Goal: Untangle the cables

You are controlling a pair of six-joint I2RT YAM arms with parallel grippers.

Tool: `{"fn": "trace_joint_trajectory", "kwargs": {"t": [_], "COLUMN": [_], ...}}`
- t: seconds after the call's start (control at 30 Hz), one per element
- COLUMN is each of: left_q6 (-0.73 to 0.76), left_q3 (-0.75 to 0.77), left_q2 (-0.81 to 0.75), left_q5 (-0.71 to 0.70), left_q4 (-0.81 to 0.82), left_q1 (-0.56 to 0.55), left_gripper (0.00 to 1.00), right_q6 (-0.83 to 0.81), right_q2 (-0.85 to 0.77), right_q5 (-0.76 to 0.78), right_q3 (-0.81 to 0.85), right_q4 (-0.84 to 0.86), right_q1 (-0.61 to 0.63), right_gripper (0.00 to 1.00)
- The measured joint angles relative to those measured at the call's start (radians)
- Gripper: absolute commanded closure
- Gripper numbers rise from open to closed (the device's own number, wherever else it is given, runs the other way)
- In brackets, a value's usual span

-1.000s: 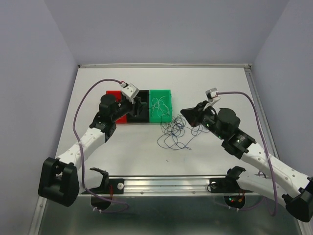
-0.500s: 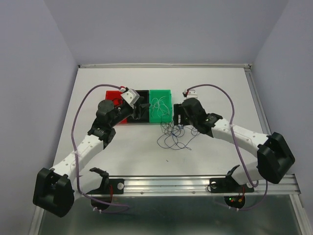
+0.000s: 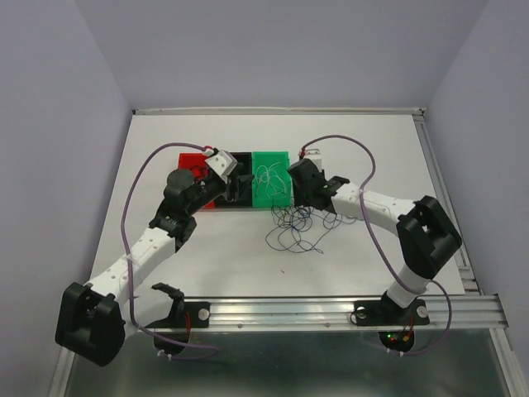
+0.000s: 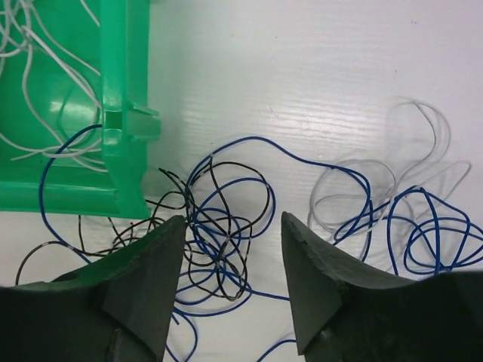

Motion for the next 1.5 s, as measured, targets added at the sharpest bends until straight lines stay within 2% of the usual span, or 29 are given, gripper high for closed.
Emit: {"fn": "trace_joint_trajectory", "kwargs": {"t": [0.07,0.2,0.3,0.47,0.63,0.8,0.9,1.07,1.3,1.5], "left_q6": [0.000,0.003,0.005,0.007,0.011,0.016,0.021,0.028,0.032,0.016], "left_q3": [0.000,0.000,0.000,0.000,0.000,0.000,-0.004,-0.028,-0.028,-0.016], "left_q2": [0.004,0.011,0.011,0.014,0.024,0.019,-0.012,-0.067,0.050,0.163], "left_q5": [-0.003,-0.003,0.001,0.037,0.103,0.162,0.192,0.275,0.420,0.455], "left_q4": [0.000,-0.002,-0.003,-0.008,-0.018,-0.024,-0.027,-0.005,0.010,0.021], "left_q1": [-0.002,-0.005,-0.005,-0.008,-0.018,-0.019,-0.018,-0.019,-0.035,-0.120], "left_gripper": [0.43,0.43,0.43,0.42,0.41,0.40,0.28,0.27,0.26,0.28], "right_q6": [0.005,-0.002,-0.020,-0.039,-0.031,0.000,0.011,0.035,0.104,0.173], "right_q2": [0.023,0.024,-0.063,-0.416,-0.587,-0.594,-0.591,-0.591,-0.586,-0.572], "right_q5": [0.007,-0.018,-0.105,-0.359,-0.584,-0.777,-0.827,-0.863,-0.925,-0.976], "right_q3": [0.013,0.016,-0.022,-0.214,-0.334,-0.393,-0.396,-0.404,-0.480,-0.556], "right_q4": [-0.027,-0.044,0.020,0.286,0.554,0.704,0.743,0.830,1.058,1.310], "right_q1": [0.000,0.000,0.000,0.000,0.000,0.000,0.001,0.001,0.001,0.001], "right_gripper": [0.99,0.99,1.00,0.99,1.00,0.99,0.99,1.00,0.99,0.99]}}
